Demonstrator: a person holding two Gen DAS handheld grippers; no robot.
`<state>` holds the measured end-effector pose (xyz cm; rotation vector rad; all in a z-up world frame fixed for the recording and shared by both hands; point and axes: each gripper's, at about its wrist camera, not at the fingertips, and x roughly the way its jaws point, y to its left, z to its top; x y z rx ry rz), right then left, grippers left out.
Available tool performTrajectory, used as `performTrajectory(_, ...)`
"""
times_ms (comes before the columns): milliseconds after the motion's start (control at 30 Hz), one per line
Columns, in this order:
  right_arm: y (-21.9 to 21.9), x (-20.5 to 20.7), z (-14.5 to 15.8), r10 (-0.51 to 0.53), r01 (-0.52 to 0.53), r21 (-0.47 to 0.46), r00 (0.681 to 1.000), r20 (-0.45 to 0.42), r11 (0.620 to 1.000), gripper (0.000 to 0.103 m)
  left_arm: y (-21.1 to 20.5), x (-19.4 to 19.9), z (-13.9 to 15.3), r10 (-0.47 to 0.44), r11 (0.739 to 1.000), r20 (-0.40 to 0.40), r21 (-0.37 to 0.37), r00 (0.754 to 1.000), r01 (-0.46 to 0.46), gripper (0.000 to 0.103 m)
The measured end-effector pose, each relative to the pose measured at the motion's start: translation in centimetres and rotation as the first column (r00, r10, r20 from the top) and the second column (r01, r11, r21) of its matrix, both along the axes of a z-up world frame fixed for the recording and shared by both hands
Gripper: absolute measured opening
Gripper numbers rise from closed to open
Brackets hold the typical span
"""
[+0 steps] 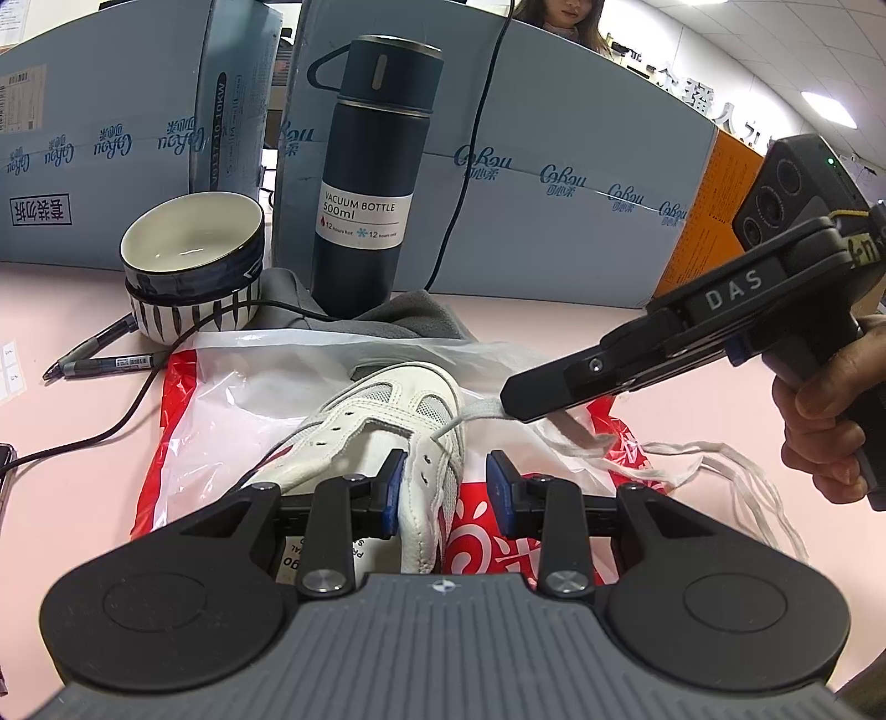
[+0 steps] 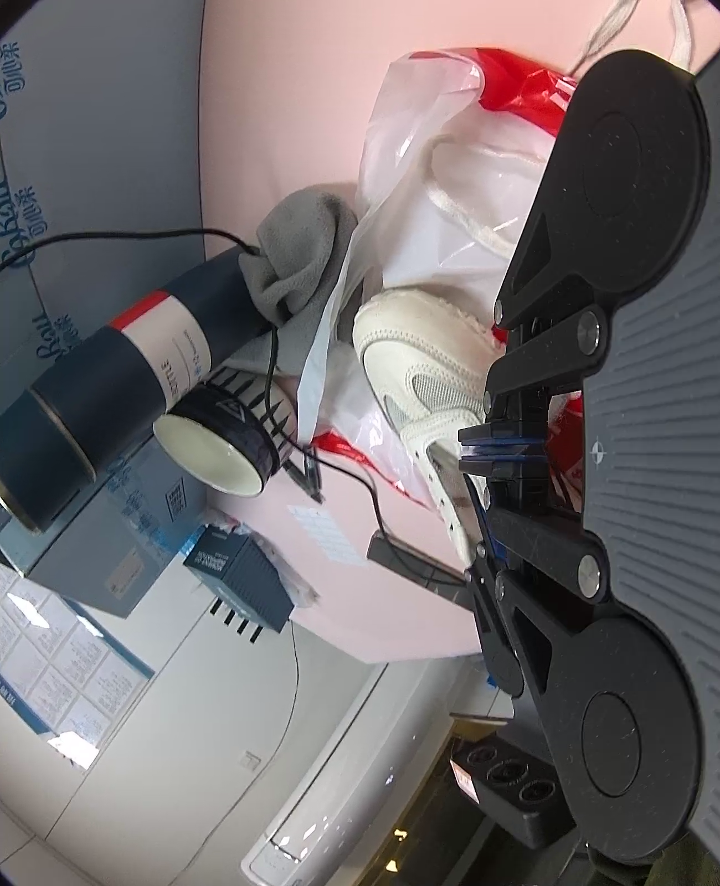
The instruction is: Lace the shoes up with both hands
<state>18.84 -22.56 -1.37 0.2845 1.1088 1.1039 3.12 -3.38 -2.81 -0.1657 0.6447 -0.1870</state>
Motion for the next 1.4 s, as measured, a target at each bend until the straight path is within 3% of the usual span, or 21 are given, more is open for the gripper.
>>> performTrajectory(233, 0.3, 0.1, -0.1, 0.002, -0.001, -0.049, 1.000, 0.021, 0.999, 0.004, 0.0, -0.1, 0.1, -0.008, 1.000, 0.012, 0.004, 1.000, 0.008, 0.029)
performTrajectory(433, 0.9, -0.1, -0.2, 0.017, -0.007, -0.145, 0.997, 0.069, 0.989, 0.004, 0.0, -0.2, 0.3, -0.012, 1.000, 0.026, 0.001, 1.000, 0.011, 0.029)
performTrajectory(800, 1.9, 0.1, 0.5, 0.033, -0.020, -0.139, 0.995, 0.092, 0.990, 0.004, 0.1, -0.3, 0.3, -0.017, 1.000, 0.031, 0.000, 0.999, 0.017, 0.029)
performTrajectory(933, 2.6, -0.1, 0.6, 0.059, -0.035, -0.185, 0.991, 0.122, 0.982, 0.004, 0.1, -0.3, 0.4, -0.018, 1.000, 0.036, -0.003, 0.999, 0.018, 0.029)
performTrajectory(1400, 4.0, -0.6, 0.7, 0.090, -0.050, -0.214, 0.979, 0.183, 0.976, 0.004, 0.0, -0.3, 0.3, -0.020, 1.000, 0.036, -0.001, 0.999, 0.020, 0.031)
